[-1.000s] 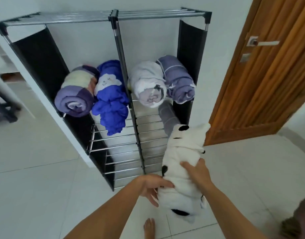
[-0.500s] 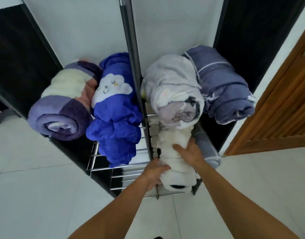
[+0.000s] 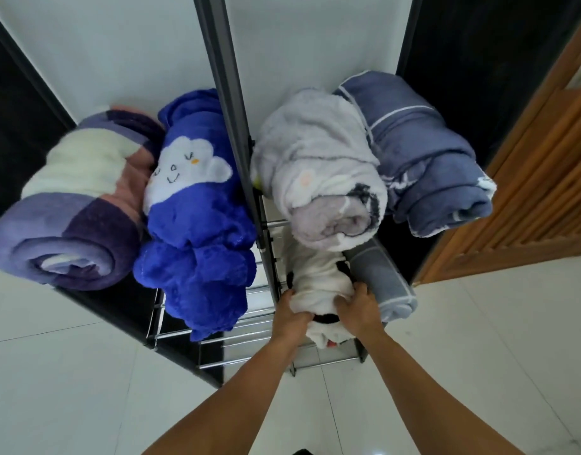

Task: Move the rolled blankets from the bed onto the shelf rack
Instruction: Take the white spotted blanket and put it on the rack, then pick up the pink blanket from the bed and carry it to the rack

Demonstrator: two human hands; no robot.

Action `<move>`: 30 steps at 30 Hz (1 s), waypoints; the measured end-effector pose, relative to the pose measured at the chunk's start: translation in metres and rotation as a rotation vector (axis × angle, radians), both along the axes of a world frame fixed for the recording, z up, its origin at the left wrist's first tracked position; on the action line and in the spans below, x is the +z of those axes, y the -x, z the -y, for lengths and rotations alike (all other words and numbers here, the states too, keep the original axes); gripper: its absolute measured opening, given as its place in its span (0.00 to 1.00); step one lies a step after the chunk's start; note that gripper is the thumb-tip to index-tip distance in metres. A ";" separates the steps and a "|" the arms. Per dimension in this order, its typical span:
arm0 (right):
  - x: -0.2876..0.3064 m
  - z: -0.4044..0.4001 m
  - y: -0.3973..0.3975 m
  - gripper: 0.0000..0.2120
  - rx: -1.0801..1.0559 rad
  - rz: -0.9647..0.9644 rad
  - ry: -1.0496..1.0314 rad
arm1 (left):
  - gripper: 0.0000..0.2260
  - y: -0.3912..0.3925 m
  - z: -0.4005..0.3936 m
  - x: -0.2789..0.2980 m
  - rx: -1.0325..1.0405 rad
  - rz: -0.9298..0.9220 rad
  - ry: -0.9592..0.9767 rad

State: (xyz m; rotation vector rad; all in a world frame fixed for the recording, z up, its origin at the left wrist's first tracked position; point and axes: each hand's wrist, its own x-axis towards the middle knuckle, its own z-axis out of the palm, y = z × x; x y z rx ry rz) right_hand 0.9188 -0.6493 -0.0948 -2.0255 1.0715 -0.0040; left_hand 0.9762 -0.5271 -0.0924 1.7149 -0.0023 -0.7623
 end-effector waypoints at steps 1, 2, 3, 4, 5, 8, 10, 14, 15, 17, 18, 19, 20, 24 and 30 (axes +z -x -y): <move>0.001 0.001 0.000 0.23 -0.003 -0.032 -0.022 | 0.27 -0.001 0.003 0.002 0.009 -0.002 0.026; 0.003 0.003 -0.001 0.23 0.000 -0.052 -0.033 | 0.26 -0.003 0.006 0.004 0.021 -0.008 0.041; 0.007 0.006 -0.004 0.22 -0.007 -0.055 -0.034 | 0.28 -0.006 0.010 0.005 0.031 -0.017 0.062; 0.011 0.008 -0.007 0.22 -0.022 -0.045 -0.039 | 0.30 -0.008 0.012 0.005 0.041 -0.035 0.067; 0.013 0.010 -0.009 0.21 -0.037 -0.027 -0.049 | 0.33 -0.011 0.013 0.004 0.039 -0.047 0.078; 0.008 0.010 -0.011 0.22 -0.041 -0.003 -0.099 | 0.34 -0.017 0.011 -0.004 -0.066 -0.063 0.028; -0.002 0.005 -0.005 0.24 -0.015 -0.010 -0.140 | 0.33 -0.019 0.006 -0.012 -0.165 -0.061 -0.038; -0.010 -0.002 0.009 0.25 0.003 -0.036 -0.200 | 0.32 -0.015 -0.003 -0.007 -0.236 -0.090 -0.105; -0.009 -0.002 0.012 0.25 -0.004 -0.045 -0.212 | 0.32 -0.012 -0.005 -0.006 -0.231 -0.075 -0.118; -0.005 -0.003 0.021 0.24 -0.042 -0.060 -0.235 | 0.35 -0.005 -0.009 -0.007 -0.211 -0.038 -0.163; -0.004 -0.005 0.028 0.24 -0.067 -0.066 -0.252 | 0.35 -0.001 -0.013 -0.007 -0.187 -0.070 -0.185; -0.002 -0.009 0.036 0.24 -0.079 -0.085 -0.269 | 0.33 0.003 -0.015 -0.008 -0.158 -0.144 -0.206; -0.005 -0.015 0.047 0.23 -0.082 -0.114 -0.282 | 0.29 0.011 -0.018 -0.006 -0.148 -0.232 -0.239; -0.017 -0.037 0.107 0.21 -0.147 -0.193 -0.354 | 0.24 0.051 -0.027 -0.005 -0.349 -0.402 -0.387; 0.004 -0.082 0.257 0.21 -0.382 -0.187 -0.317 | 0.30 0.144 -0.004 -0.004 -0.804 -0.135 -0.441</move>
